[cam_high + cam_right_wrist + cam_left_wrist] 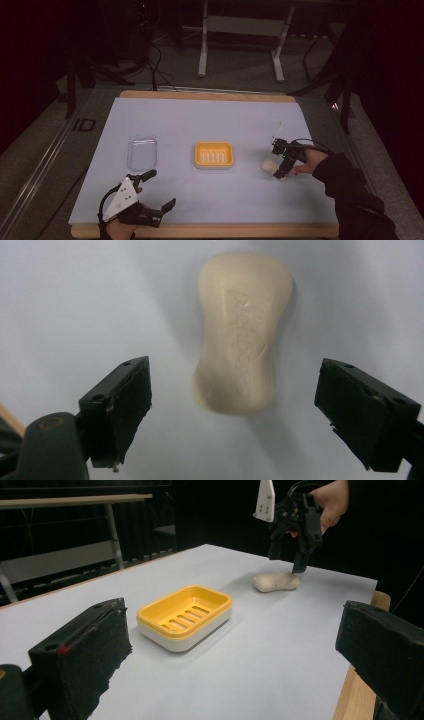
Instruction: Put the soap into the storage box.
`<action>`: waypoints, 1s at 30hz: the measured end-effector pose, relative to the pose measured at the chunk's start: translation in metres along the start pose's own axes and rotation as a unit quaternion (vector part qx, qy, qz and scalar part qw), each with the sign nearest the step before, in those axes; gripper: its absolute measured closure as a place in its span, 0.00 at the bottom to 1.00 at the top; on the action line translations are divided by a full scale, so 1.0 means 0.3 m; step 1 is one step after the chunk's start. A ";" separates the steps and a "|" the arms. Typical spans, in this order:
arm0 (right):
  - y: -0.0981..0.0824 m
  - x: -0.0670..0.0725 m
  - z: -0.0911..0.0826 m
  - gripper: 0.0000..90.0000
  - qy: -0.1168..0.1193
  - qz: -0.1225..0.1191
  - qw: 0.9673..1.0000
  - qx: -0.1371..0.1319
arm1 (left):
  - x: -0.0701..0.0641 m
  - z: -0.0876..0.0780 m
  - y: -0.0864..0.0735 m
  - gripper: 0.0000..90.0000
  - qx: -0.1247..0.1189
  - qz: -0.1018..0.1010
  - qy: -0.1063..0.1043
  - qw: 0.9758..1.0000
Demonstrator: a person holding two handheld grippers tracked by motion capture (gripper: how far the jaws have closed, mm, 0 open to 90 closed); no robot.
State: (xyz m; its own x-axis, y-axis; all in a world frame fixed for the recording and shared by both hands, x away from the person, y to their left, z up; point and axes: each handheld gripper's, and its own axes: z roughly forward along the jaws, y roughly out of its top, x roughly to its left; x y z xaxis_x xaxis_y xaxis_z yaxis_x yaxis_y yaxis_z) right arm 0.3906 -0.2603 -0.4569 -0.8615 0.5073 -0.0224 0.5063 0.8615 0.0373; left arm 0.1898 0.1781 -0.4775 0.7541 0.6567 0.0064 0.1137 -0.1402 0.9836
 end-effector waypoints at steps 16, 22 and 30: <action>0.020 -0.047 0.102 0.40 0.029 0.024 0.999 -0.002 | -0.001 0.002 -0.001 0.01 0.004 0.002 -0.002 1.000; 0.024 -0.046 0.117 0.48 0.034 0.020 0.999 0.005 | -0.002 0.003 -0.001 0.01 0.005 0.002 -0.003 1.000; 0.035 -0.027 0.132 0.54 0.019 0.013 1.000 0.014 | -0.002 0.005 -0.001 0.01 0.005 0.001 -0.004 1.000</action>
State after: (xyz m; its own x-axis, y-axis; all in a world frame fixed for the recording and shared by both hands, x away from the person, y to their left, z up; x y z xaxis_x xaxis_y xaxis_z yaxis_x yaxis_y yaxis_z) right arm 0.4044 -0.2546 -0.4959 -0.8484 0.5292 0.0163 0.5293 0.8484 0.0086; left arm 0.1901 0.1766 -0.4782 0.7595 0.6505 0.0074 0.1182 -0.1492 0.9817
